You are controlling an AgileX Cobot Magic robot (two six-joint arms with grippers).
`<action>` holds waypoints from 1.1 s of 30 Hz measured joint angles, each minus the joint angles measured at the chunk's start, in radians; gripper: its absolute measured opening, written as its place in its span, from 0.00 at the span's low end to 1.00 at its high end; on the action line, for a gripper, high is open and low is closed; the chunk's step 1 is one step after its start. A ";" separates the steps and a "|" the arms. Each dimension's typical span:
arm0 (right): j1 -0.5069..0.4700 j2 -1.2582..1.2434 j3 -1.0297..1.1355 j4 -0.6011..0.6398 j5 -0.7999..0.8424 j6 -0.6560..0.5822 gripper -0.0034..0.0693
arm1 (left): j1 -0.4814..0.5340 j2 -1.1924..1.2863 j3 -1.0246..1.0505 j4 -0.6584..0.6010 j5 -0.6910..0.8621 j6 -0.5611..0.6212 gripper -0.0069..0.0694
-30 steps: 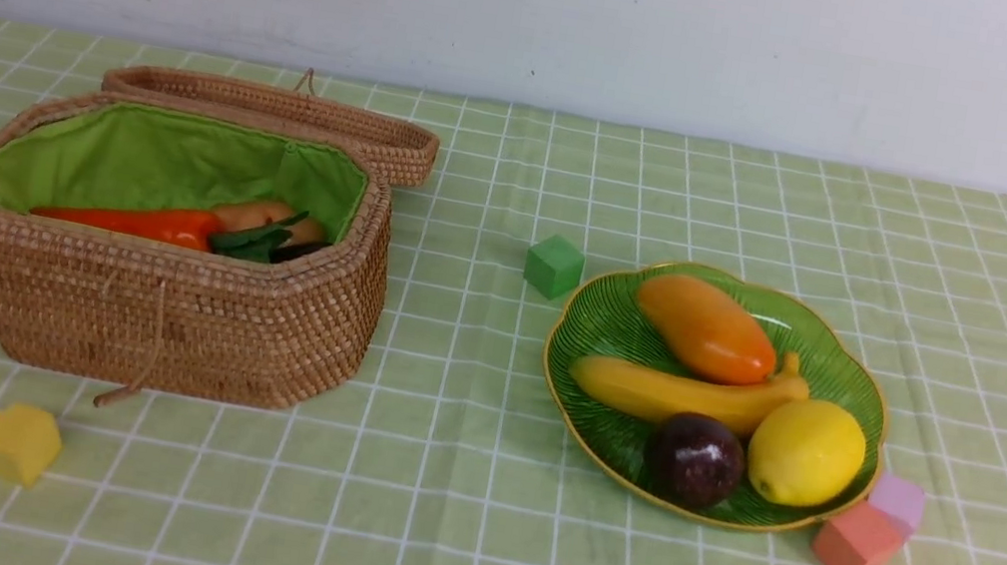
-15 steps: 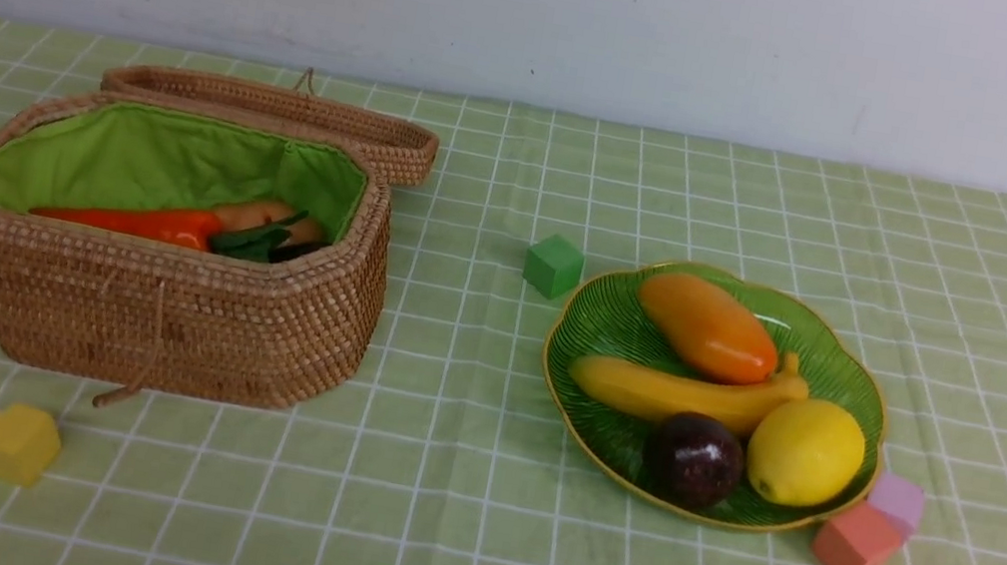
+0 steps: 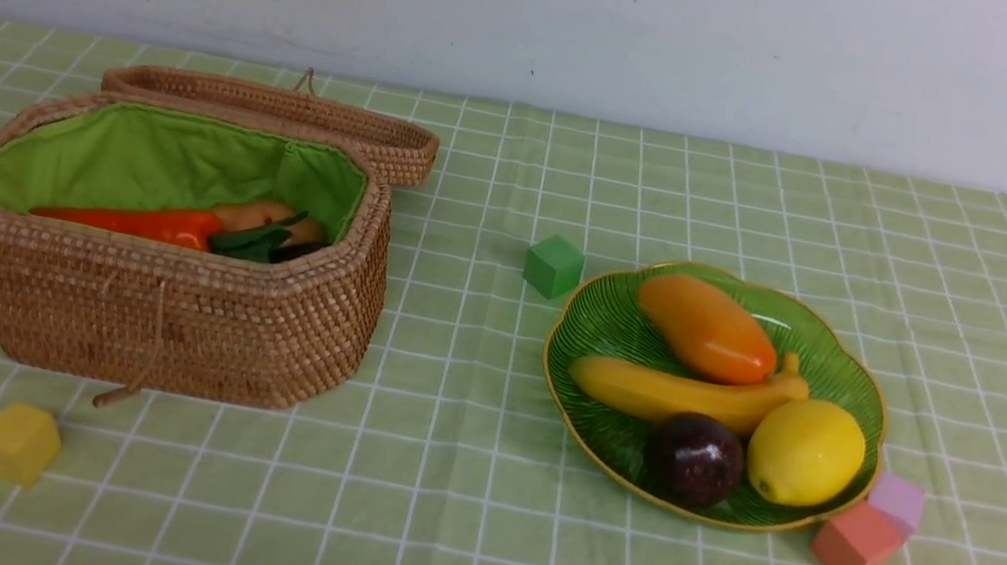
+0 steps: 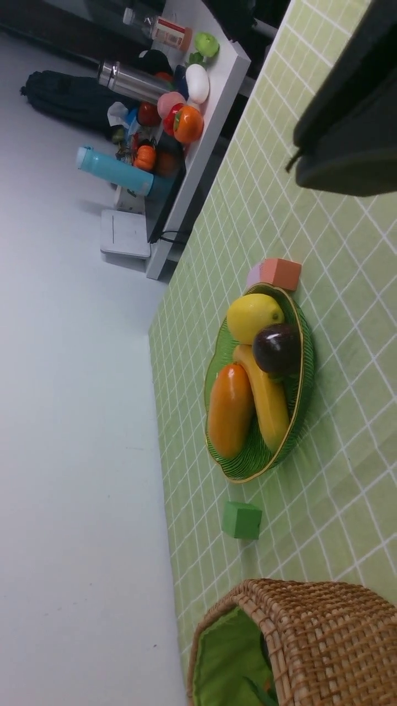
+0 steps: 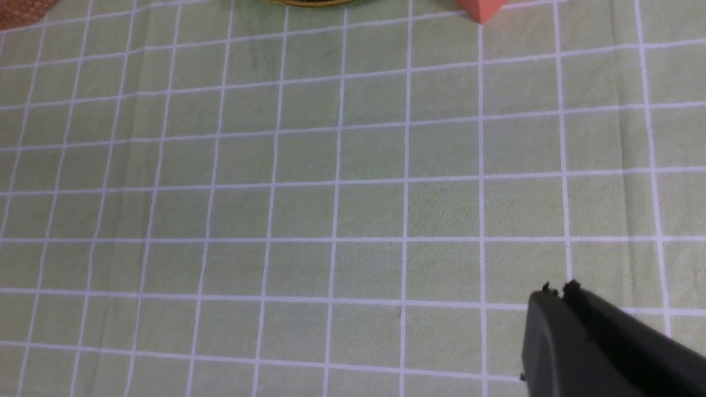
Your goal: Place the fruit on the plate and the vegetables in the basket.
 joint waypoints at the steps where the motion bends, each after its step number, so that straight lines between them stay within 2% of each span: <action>1: 0.000 0.000 0.000 0.000 0.000 0.000 0.07 | 0.000 0.000 0.000 0.000 0.004 0.001 0.07; 5: -0.011 -0.019 0.002 -0.020 -0.005 0.000 0.08 | 0.000 0.000 0.000 0.000 0.007 0.001 0.07; 8: -0.040 -0.080 0.048 -0.090 -0.096 0.000 0.08 | 0.000 0.000 0.000 0.000 0.007 0.001 0.07; 13: -0.069 -0.264 0.291 -0.127 -0.421 -0.037 0.03 | 0.000 0.000 0.000 0.000 0.007 0.001 0.07; 18: -0.080 -0.437 0.554 -0.261 -0.642 -0.051 0.02 | 0.000 0.000 0.000 0.000 0.007 0.001 0.07; 25: -0.085 -0.479 0.634 -0.339 -0.695 0.087 0.02 | 0.000 0.000 0.001 0.000 0.008 0.001 0.08; 33: -0.086 -0.479 0.635 -0.323 -0.695 0.104 0.02 | 0.000 0.000 0.001 0.000 0.014 0.001 0.08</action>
